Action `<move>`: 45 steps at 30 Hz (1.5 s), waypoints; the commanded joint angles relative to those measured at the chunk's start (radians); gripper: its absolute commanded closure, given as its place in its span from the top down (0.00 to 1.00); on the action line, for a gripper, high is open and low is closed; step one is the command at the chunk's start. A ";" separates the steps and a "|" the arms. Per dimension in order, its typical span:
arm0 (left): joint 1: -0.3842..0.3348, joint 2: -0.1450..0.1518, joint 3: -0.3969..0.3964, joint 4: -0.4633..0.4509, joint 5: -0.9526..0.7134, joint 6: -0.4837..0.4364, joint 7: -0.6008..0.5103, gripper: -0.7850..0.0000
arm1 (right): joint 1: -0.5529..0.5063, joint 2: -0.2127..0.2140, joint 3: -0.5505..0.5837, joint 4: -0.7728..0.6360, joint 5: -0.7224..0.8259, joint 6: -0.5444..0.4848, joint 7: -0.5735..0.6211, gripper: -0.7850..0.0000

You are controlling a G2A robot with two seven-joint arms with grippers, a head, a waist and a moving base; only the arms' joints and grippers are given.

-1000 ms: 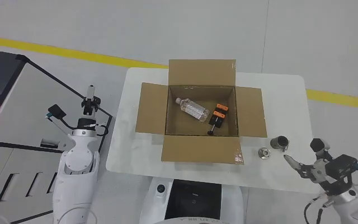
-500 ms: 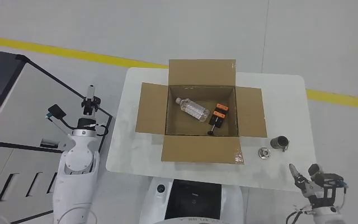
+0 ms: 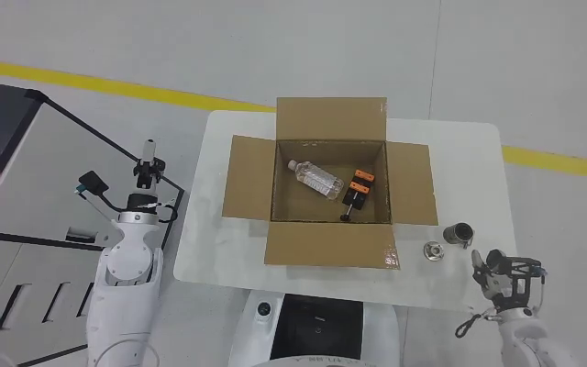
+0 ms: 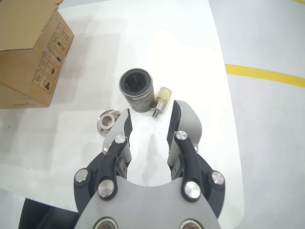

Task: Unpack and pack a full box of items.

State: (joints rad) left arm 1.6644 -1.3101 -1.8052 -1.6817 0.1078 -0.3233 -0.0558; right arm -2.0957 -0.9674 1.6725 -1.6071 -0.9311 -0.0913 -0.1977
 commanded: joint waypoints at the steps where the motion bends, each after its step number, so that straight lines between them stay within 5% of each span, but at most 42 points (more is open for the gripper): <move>1: 0.000 0.000 0.000 0.000 0.000 0.000 0.000 1.00 | 0.026 -0.003 -0.012 0.017 -0.002 0.015 0.027 0.29; 23: 0.000 0.000 0.000 0.000 0.000 0.000 0.000 1.00 | 0.219 -0.036 -0.091 0.199 0.029 0.016 0.135 0.30; 45: 0.000 0.000 0.000 0.000 0.000 0.000 0.000 1.00 | 0.252 -0.055 -0.093 0.228 -0.008 0.018 0.136 0.29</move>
State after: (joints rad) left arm 1.6644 -1.3101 -1.8052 -1.6817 0.1078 -0.3233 -0.0558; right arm -1.8417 -1.0221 1.5767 -1.3768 -0.9361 -0.0711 -0.0577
